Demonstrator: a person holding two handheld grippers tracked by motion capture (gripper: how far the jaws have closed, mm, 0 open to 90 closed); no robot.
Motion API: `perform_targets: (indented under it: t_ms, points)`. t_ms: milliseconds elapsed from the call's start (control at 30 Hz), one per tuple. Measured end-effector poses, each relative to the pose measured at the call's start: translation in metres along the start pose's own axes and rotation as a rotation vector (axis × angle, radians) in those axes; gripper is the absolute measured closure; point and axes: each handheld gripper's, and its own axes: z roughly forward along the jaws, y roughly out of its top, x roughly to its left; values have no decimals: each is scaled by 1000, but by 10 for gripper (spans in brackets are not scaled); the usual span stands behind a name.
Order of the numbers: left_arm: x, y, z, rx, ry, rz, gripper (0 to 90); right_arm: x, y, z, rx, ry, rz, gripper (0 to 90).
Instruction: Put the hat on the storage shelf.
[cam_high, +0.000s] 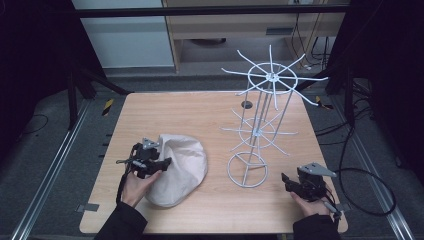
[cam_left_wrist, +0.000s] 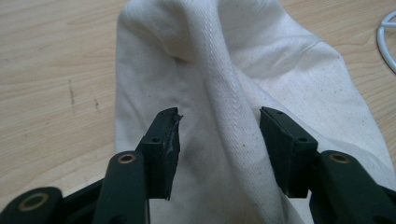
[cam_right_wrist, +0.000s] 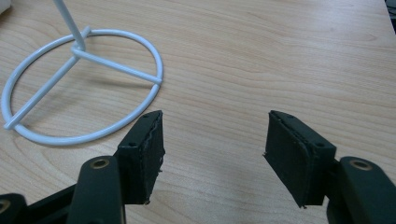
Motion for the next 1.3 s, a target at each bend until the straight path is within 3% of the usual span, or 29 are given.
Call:
perform_targets:
  t_ms: [267,467,667,933,1300]
  points:
    - [0,-1,1,9,-26,-8,635,0,0,1,6,5,-7,375]
    - [0,-2,4,15,-15,-24,744,0,0,2,14,8,-6,377]
    - [2,-2,1,-7,-22,-40,871,-1,0,2,15,8,-3,378]
    - [4,-2,-8,-48,-39,-47,882,-2,-1,2,11,7,-6,378]
    - [1,0,-39,-180,-86,-46,885,-2,0,1,-2,5,-6,378]
